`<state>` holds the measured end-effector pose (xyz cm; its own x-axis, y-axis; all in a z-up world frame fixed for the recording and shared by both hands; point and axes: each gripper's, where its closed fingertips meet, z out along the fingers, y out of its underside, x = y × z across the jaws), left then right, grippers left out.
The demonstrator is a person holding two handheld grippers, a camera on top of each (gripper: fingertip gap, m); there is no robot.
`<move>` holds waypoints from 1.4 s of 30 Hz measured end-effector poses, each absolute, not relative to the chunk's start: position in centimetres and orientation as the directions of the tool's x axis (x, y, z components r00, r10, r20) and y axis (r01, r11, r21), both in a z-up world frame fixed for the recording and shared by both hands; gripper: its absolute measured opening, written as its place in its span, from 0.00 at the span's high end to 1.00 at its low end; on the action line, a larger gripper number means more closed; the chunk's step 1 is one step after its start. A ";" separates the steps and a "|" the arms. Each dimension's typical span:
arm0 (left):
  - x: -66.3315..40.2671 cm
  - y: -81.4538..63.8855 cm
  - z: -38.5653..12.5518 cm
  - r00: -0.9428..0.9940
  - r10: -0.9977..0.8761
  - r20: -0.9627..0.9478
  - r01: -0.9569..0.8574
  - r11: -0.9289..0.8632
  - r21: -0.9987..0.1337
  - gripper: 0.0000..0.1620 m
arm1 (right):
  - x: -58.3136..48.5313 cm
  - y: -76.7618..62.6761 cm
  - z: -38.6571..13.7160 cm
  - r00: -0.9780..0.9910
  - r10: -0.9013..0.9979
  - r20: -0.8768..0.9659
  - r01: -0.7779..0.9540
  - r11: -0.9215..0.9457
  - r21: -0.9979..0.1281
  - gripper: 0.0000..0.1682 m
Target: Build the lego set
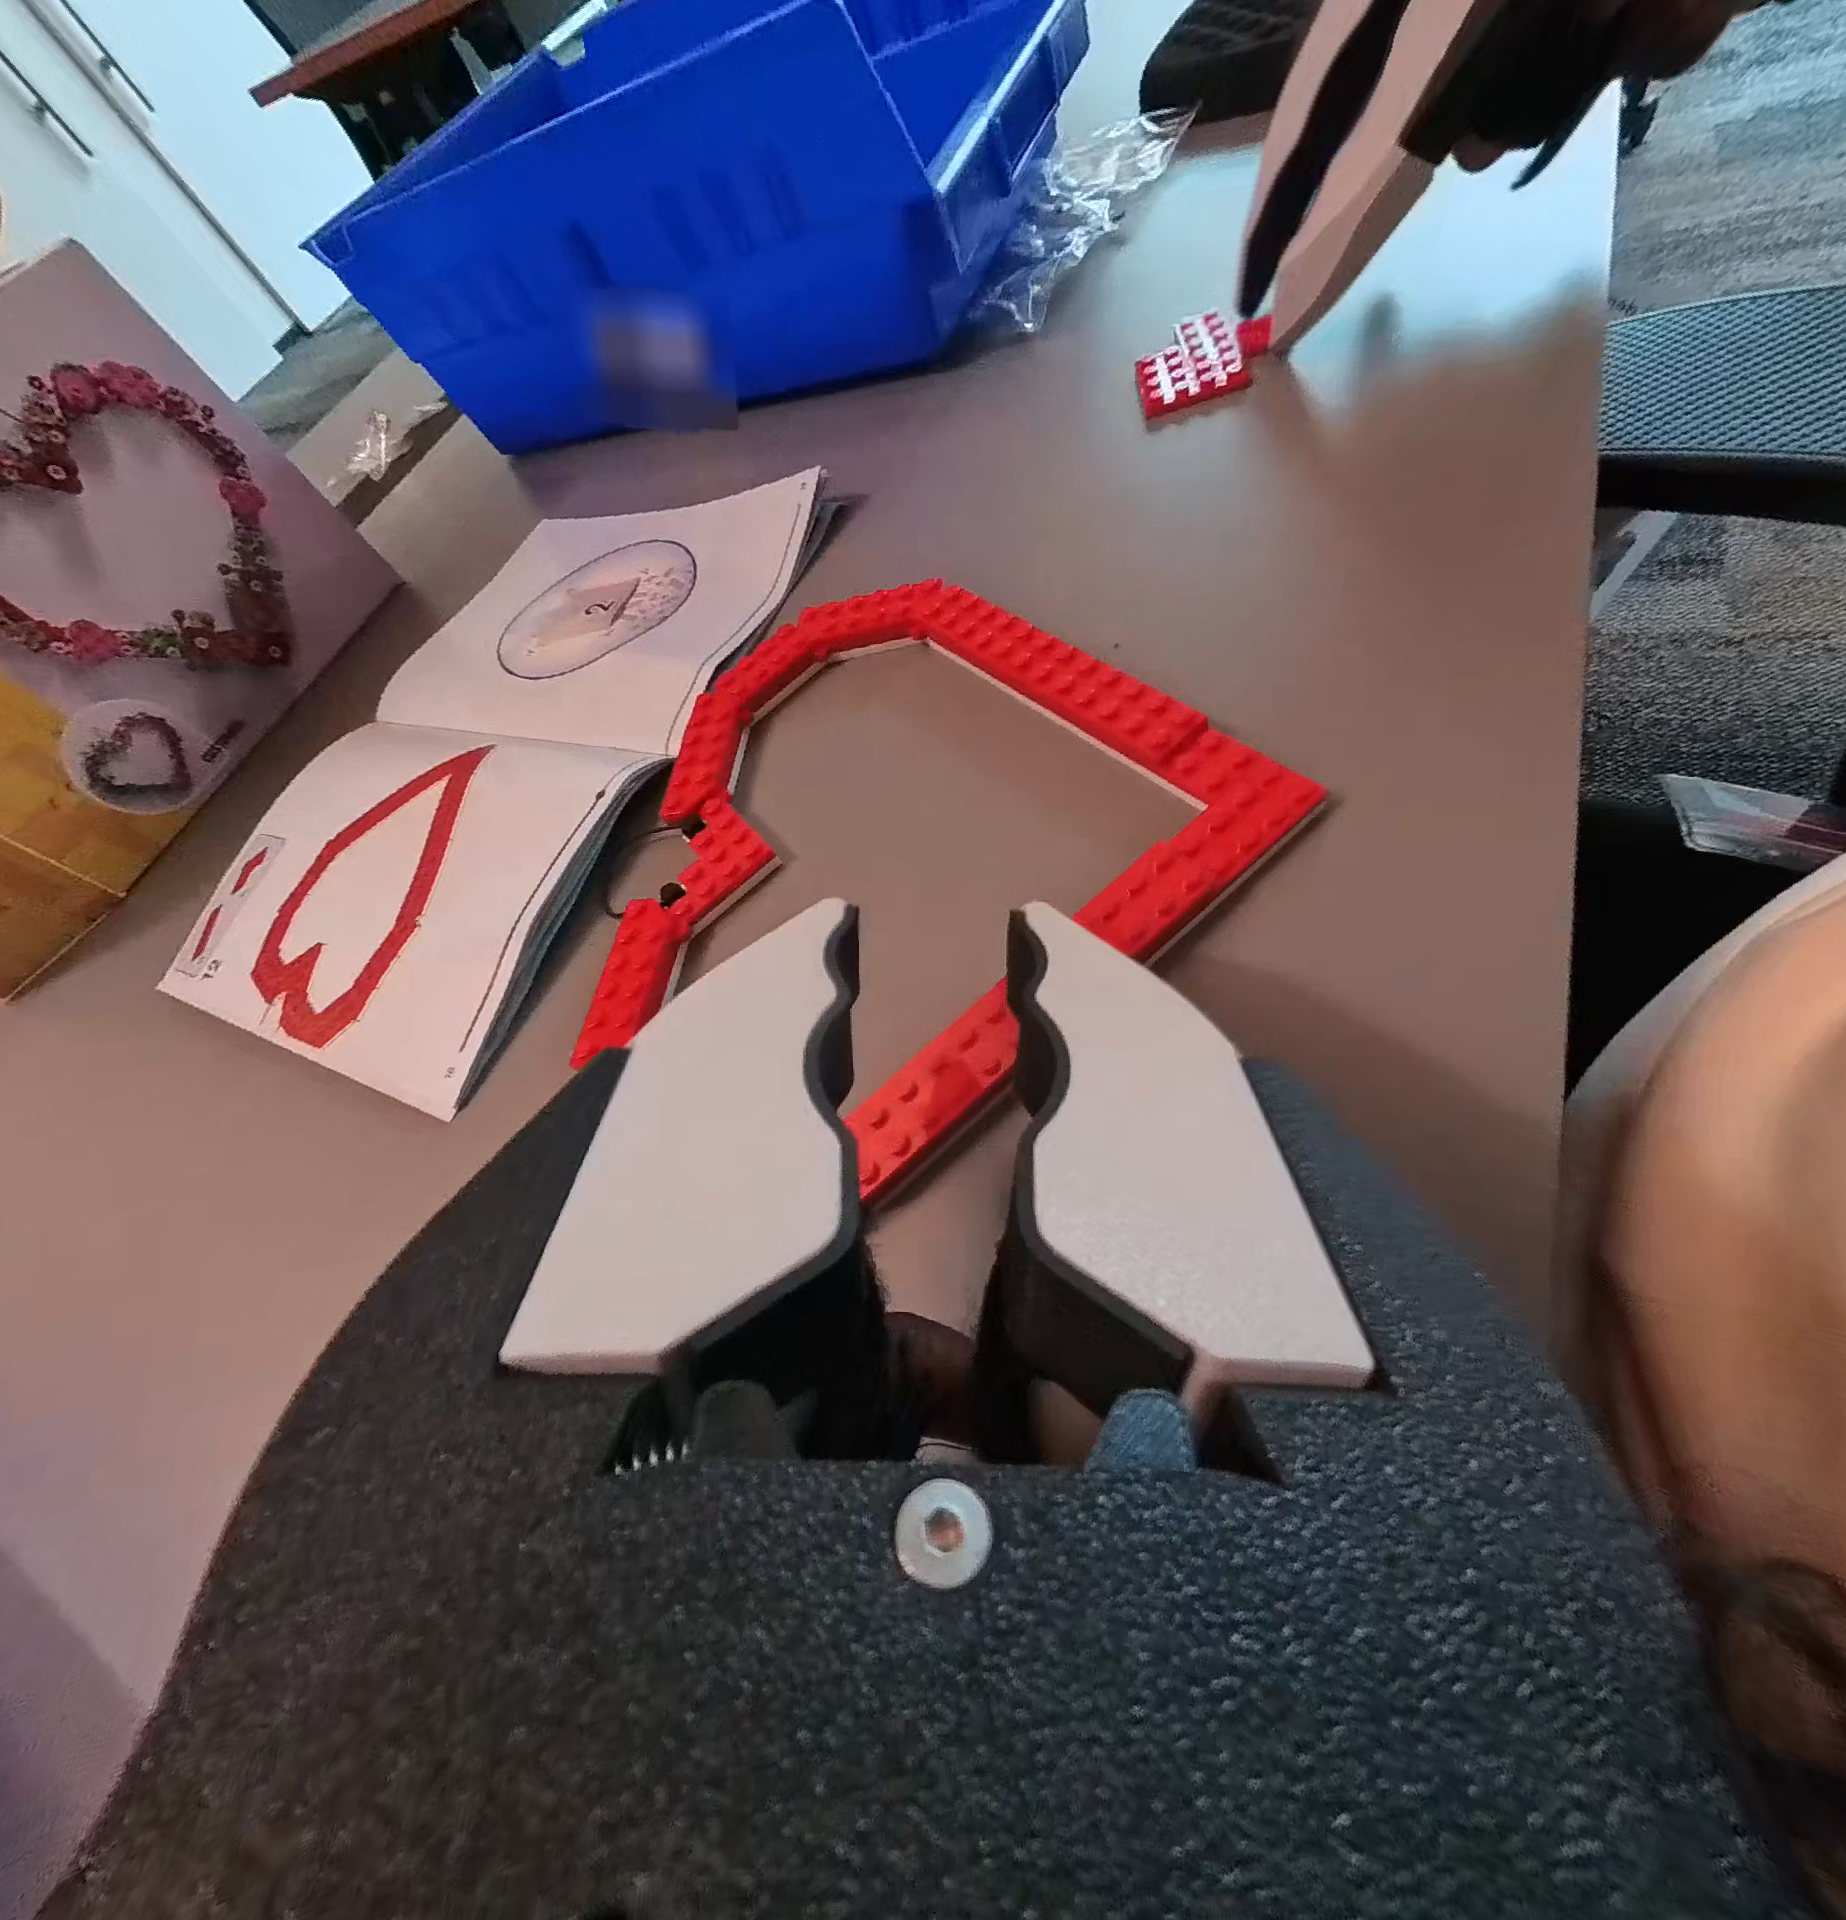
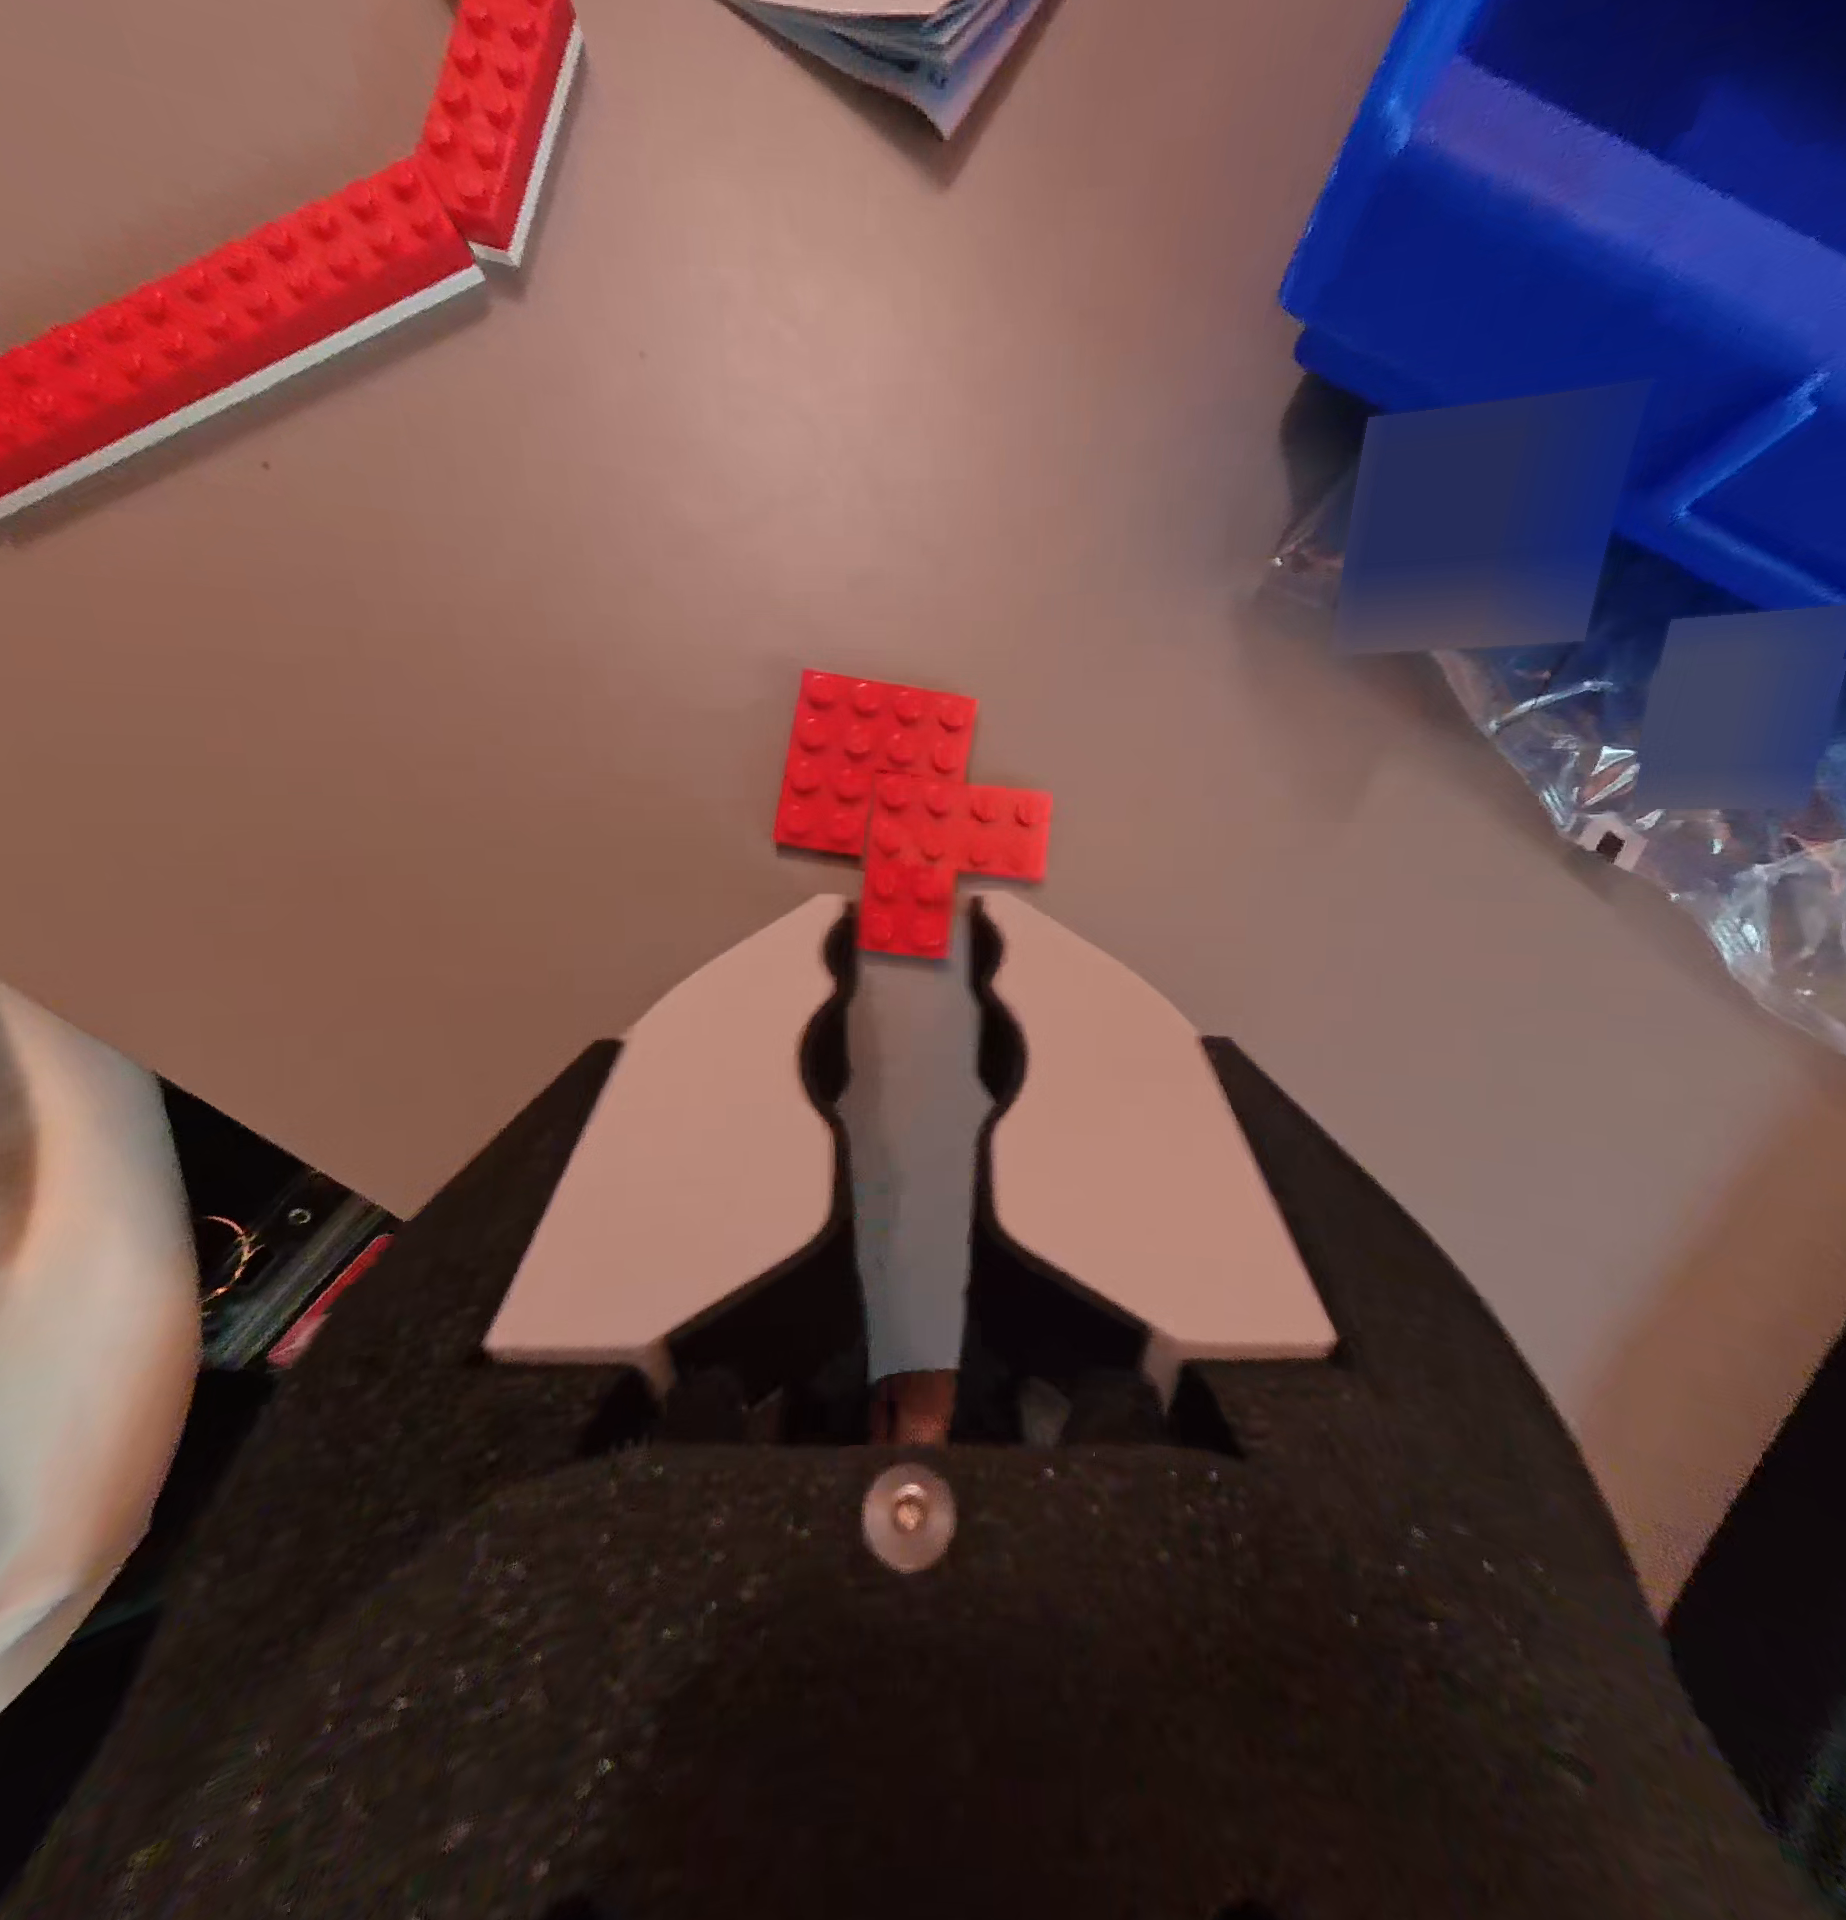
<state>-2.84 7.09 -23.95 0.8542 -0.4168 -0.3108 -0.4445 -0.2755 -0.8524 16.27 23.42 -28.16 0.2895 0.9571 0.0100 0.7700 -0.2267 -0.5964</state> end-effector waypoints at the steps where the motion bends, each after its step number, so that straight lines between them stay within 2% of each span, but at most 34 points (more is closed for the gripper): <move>1: -2.9 7.1 -24.0 0.854 -0.415 -0.313 -0.446 -0.275 -0.852 0.84 | 16.3 23.4 -28.2 0.289 0.957 0.014 0.769 -0.224 -0.599 0.90; 6: -3.1 6.6 -23.5 0.859 -0.429 -0.279 -0.411 -0.255 -0.875 0.84 | 17.2 23.3 -27.7 0.258 0.965 0.051 0.787 -0.179 -0.590 0.90; 8: -2.9 6.4 -23.0 0.855 -0.458 -0.245 -0.381 -0.234 -0.894 0.84 | 16.6 22.4 -26.4 0.183 0.981 0.068 0.776 -0.102 -0.623 0.90; 10: -2.3 6.2 -22.4 0.842 -0.507 -0.185 -0.330 -0.213 -0.920 0.84 | 14.7 20.4 -24.4 0.021 0.996 0.089 0.737 0.044 -0.674 0.90; 11: -2.0 6.4 -22.0 0.852 -0.514 -0.096 -0.248 -0.237 -0.939 0.84 | 13.4 18.9 -23.3 -0.101 0.987 0.128 0.699 0.162 -0.696 0.90; 13: -0.9 7.0 -20.7 0.816 -0.525 0.243 0.051 -0.353 -0.934 0.85 | 10.7 15.9 -21.5 -0.341 0.895 0.287 0.583 0.441 -0.683 0.90; 15: 0.0 7.7 -18.9 0.657 -0.519 0.547 0.325 -0.459 -0.827 0.85 | 8.0 13.4 -20.1 -0.500 0.735 0.458 0.433 0.670 -0.603 0.90; 17: 1.0 8.0 -18.2 0.540 -0.519 0.663 0.410 -0.525 -0.746 0.84 | 5.7 11.3 -19.0 -0.597 0.566 0.569 0.282 0.812 -0.511 0.90; 19: 1.3 8.3 -18.4 0.529 -0.502 0.685 0.414 -0.552 -0.724 0.81 | 4.0 9.5 -18.5 -0.669 0.427 0.608 0.162 0.882 -0.442 0.90; 22: 1.5 8.0 -18.0 0.473 -0.517 0.714 0.432 -0.570 -0.699 0.81 | 2.7 8.5 -18.7 -0.742 0.303 0.598 0.085 0.927 -0.365 0.90; 26: 1.0 7.6 -18.4 0.479 -0.522 0.706 0.437 -0.556 -0.707 0.95 | 2.0 7.7 -19.0 -0.782 0.229 0.580 0.017 0.938 -0.347 0.90; 28: 0.9 7.5 -18.5 0.475 -0.513 0.715 0.462 -0.546 -0.698 0.98 | 1.8 7.7 -19.2 -0.780 0.236 0.579 0.025 0.937 -0.348 0.90; 31: -0.4 7.9 -18.1 0.427 -0.453 0.783 0.598 -0.508 -0.620 0.98 | 0.7 8.7 -18.4 -0.694 0.387 0.608 0.127 0.896 -0.426 0.87; 35: -2.7 8.3 -17.9 0.304 -0.334 0.892 0.807 -0.408 -0.428 0.98 | 0.0 8.4 -17.1 -0.538 0.669 0.513 0.276 0.715 -0.642 0.71; 38: -3.0 8.4 -18.0 0.283 -0.293 0.913 0.857 -0.349 -0.378 0.98 | -0.7 8.2 -17.8 -0.441 0.731 0.521 0.358 0.675 -0.645 0.71; 42: -2.4 8.4 -18.2 0.318 -0.296 0.901 0.842 -0.348 -0.412 0.98 | -1.4 8.6 -19.0 -0.407 0.713 0.571 0.407 0.701 -0.586 0.71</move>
<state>-2.40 8.40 -18.22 0.3178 -0.2959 0.9008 0.8421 -0.3485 -0.4116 -1.38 8.63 -18.98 -0.4071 0.7133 0.5706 0.4073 0.7009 -0.5856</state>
